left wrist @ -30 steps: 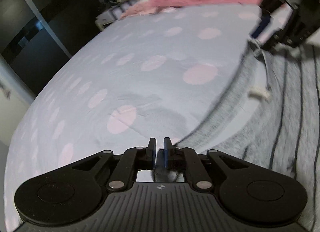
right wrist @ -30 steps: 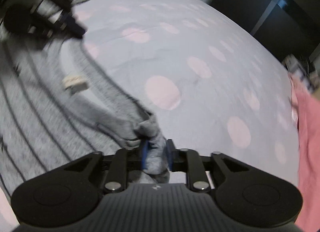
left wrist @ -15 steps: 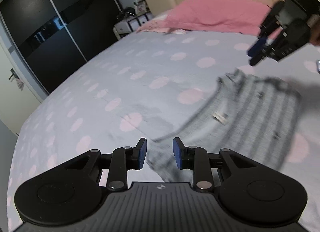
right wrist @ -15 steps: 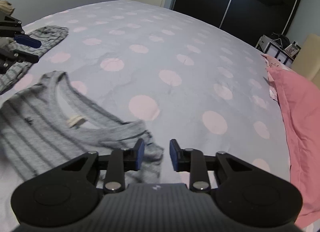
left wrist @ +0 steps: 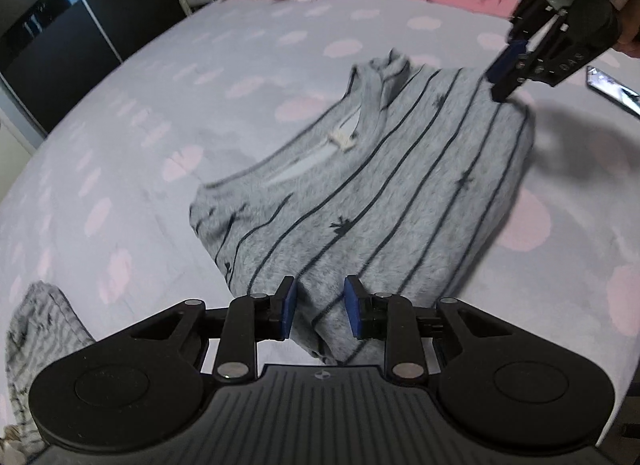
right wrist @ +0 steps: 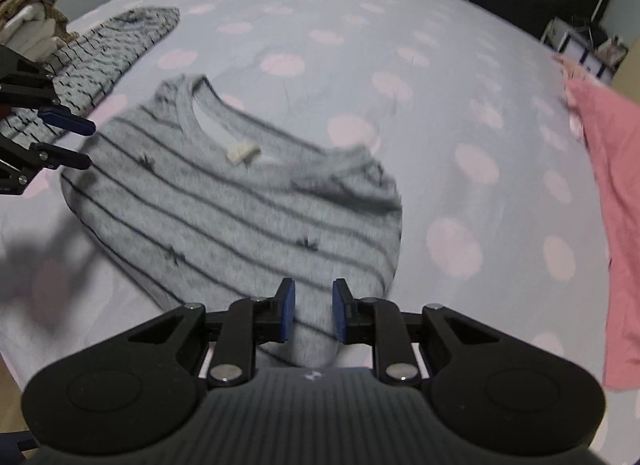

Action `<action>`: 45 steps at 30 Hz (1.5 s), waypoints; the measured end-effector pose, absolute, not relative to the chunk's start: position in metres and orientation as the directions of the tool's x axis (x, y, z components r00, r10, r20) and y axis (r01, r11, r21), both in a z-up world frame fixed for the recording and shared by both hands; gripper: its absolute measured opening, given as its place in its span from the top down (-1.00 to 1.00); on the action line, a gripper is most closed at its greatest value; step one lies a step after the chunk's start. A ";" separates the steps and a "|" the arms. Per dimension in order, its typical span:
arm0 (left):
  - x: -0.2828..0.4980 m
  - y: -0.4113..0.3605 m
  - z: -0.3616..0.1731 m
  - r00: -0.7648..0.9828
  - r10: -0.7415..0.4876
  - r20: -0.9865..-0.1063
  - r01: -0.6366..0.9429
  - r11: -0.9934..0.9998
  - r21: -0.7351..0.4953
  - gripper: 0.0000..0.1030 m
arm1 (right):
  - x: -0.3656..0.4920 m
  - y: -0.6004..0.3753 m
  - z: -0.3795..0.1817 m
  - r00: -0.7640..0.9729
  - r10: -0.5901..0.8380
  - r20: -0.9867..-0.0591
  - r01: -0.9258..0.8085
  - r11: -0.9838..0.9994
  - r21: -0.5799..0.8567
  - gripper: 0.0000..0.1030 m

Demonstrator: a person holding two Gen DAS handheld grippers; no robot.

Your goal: Fold clothes

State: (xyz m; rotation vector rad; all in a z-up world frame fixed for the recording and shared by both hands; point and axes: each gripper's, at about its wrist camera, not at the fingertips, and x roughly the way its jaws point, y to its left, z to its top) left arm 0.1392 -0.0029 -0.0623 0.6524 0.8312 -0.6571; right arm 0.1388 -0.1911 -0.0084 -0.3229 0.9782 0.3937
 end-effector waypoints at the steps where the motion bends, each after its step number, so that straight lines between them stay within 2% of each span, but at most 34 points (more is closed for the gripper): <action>1: 0.144 -0.001 -0.068 0.503 -0.261 -0.824 0.734 0.633 0.247 0.53 | 0.141 -0.194 -0.016 0.486 0.180 -0.855 -0.457 0.886 -0.074 0.56; 11: 0.167 0.000 -0.098 0.507 -0.272 -0.818 0.693 0.692 0.200 0.53 | 0.170 -0.217 -0.060 0.391 0.229 -0.891 -0.392 0.918 0.064 0.57; 18: 0.156 -0.001 -0.074 0.538 -0.251 -0.805 0.621 0.764 0.177 0.52 | 0.164 -0.208 -0.050 0.412 0.186 -0.892 -0.373 0.927 0.021 0.55; 20: 0.149 0.000 -0.062 0.552 -0.248 -0.796 0.591 0.790 0.164 0.48 | 0.158 -0.203 -0.038 0.438 0.179 -0.881 -0.365 0.931 0.008 0.45; 21: 0.143 0.000 -0.053 0.565 -0.246 -0.788 0.574 0.803 0.161 0.43 | 0.153 -0.201 -0.031 0.453 0.184 -0.872 -0.362 0.932 0.009 0.17; 22: 0.136 -0.001 -0.044 0.581 -0.247 -0.775 0.559 0.814 0.159 0.34 | 0.148 -0.199 -0.023 0.469 0.189 -0.863 -0.358 0.934 0.011 -0.02; 25: 0.111 -0.003 -0.013 0.637 -0.273 -0.721 0.519 0.844 0.139 0.05 | 0.132 -0.192 0.002 0.511 0.225 -0.829 -0.346 0.937 0.041 -0.22; 27: 0.094 -0.005 0.006 0.664 -0.286 -0.691 0.492 0.863 0.116 0.01 | 0.119 -0.187 0.018 0.539 0.261 -0.801 -0.332 0.940 0.083 -0.24; 30: 0.068 -0.006 0.026 0.710 -0.287 -0.643 0.450 0.887 0.101 -0.30 | 0.095 -0.179 0.033 0.580 0.290 -0.761 -0.303 0.944 0.129 -0.42; 33: 0.046 -0.008 0.031 0.743 -0.254 -0.620 0.410 0.904 0.121 -0.42 | 0.068 -0.169 0.040 0.621 0.288 -0.729 -0.287 0.949 0.130 -0.43; 38: 0.024 -0.006 0.028 0.781 -0.183 -0.598 0.298 0.949 0.099 -0.43 | 0.031 -0.164 0.042 0.679 0.247 -0.691 -0.223 0.967 0.126 -0.50; 40: 0.017 -0.003 0.028 0.792 -0.162 -0.589 0.257 0.963 0.081 -0.43 | 0.020 -0.163 0.042 0.707 0.232 -0.668 -0.199 0.972 0.127 -0.60; 45: -0.002 0.005 0.024 0.828 -0.091 -0.553 0.149 0.987 0.061 -0.44 | -0.002 -0.151 0.038 0.768 0.167 -0.618 -0.148 0.986 0.081 -0.65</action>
